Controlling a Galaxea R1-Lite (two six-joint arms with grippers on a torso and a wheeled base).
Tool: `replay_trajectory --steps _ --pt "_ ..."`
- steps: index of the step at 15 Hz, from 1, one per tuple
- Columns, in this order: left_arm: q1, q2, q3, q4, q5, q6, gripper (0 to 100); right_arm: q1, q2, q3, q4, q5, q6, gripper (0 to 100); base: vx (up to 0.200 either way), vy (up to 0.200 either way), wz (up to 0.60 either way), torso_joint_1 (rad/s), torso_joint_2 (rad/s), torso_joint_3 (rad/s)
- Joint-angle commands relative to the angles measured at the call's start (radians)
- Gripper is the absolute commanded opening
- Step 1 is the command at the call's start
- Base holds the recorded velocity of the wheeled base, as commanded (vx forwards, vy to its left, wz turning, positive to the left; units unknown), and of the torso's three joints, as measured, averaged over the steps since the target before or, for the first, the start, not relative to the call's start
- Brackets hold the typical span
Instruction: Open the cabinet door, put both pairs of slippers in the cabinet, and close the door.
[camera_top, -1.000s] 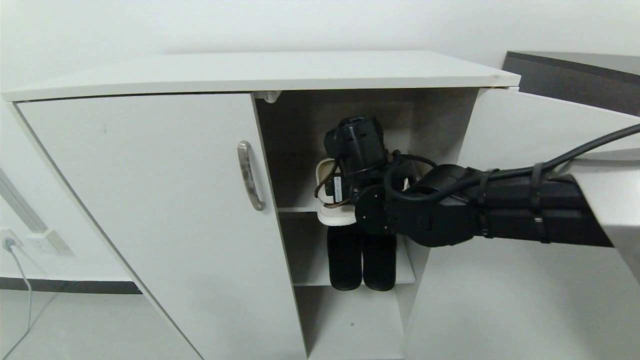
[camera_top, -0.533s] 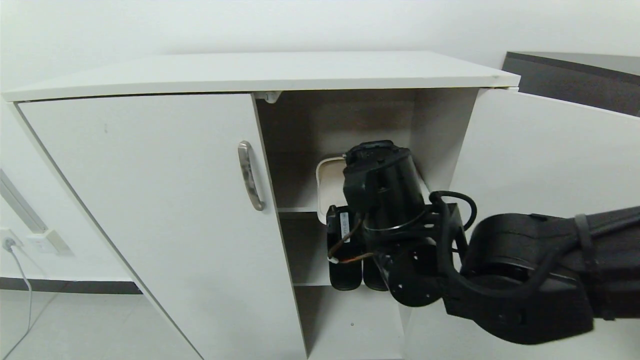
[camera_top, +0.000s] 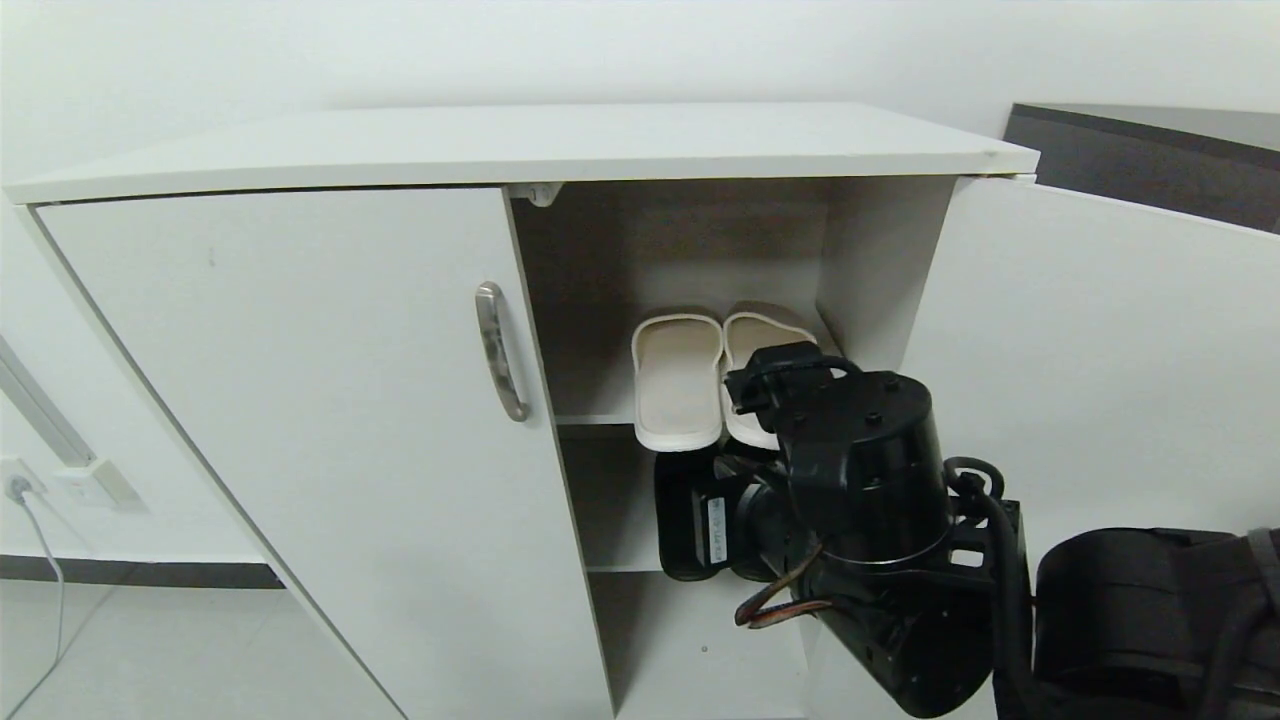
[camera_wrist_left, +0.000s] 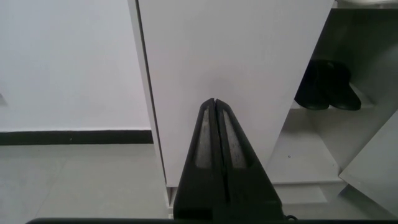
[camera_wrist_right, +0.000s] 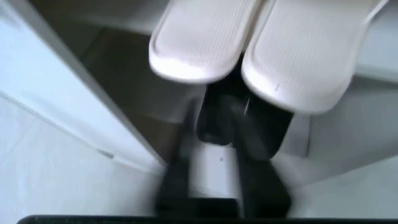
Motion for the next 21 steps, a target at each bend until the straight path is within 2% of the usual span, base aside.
replay_trajectory --steps 1,10,21 --pt "0.0 0.001 0.0 -0.001 0.0 0.0 0 0.001 -0.001 0.022 -0.003 0.01 0.0 0 0.0 0.0 0.0 0.0 0.0 0.0" --pt "0.0 0.001 0.0 -0.001 -0.001 -0.001 0 0.003 -0.001 0.038 -0.003 -0.002 0.0 0 0.0 0.0 0.0 0.0 0.0 0.0" --pt "0.0 0.001 0.0 -0.001 -0.001 -0.003 0 0.003 0.013 0.053 -0.003 -0.001 0.006 0 -0.2 0.0 0.0 0.002 0.0 0.003"
